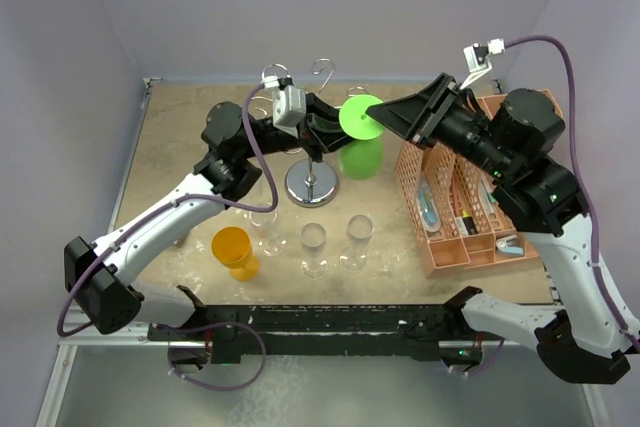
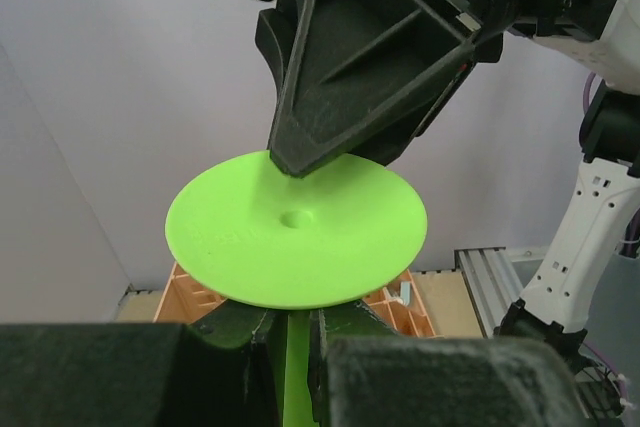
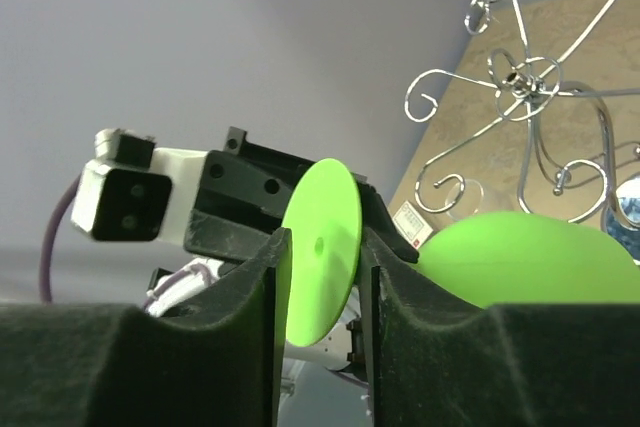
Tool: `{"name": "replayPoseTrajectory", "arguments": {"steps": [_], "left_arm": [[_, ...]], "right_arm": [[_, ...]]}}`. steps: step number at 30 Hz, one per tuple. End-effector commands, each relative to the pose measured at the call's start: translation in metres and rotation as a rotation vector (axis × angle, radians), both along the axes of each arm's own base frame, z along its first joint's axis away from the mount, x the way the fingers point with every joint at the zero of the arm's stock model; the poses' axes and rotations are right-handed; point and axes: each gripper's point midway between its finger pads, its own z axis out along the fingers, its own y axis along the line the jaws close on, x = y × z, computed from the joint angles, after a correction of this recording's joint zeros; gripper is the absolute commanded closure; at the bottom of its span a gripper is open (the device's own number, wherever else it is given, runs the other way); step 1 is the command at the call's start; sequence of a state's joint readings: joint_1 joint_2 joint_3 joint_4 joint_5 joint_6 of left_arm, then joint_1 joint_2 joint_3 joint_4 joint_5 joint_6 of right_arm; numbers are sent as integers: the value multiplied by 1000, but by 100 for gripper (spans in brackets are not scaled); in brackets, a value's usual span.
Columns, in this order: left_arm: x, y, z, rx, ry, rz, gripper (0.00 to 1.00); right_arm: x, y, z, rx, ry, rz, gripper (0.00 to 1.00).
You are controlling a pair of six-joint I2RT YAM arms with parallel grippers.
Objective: Place the wine glass upside down on the wine glass rack
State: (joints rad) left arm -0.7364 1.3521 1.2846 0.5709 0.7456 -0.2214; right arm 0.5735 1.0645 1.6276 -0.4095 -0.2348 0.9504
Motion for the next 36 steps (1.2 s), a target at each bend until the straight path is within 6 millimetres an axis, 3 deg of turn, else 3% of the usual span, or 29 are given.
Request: {"name": "replayPoseTrajectory", "arguments": {"steps": [1,9,14,20,24,29,32,36], "left_arm": [[-4,-3,9,8,-76,3,100],[-1,-6,1,22,-8,11,99],[4,-9,3,47,138,2,81],[-9,13,14,-96,264,8,63],[-1,24,20,-170,443,58,61],[14,36,10,-188,641,165,61],[17,47,2,-146,677,247,62],[18,81,-10,-87,657,433,62]], "right_arm": [[-4,5,-1,16,-5,34,71],[-6,-4,-1,55,-20,-11,100],[-5,-11,2,91,-20,-48,100],[-6,-27,15,128,-46,-125,100],[1,-33,12,131,-54,-172,100],[20,-37,15,117,-95,-249,100],[34,-43,24,128,-120,-321,100],[55,-44,18,113,-123,-387,100]]}}
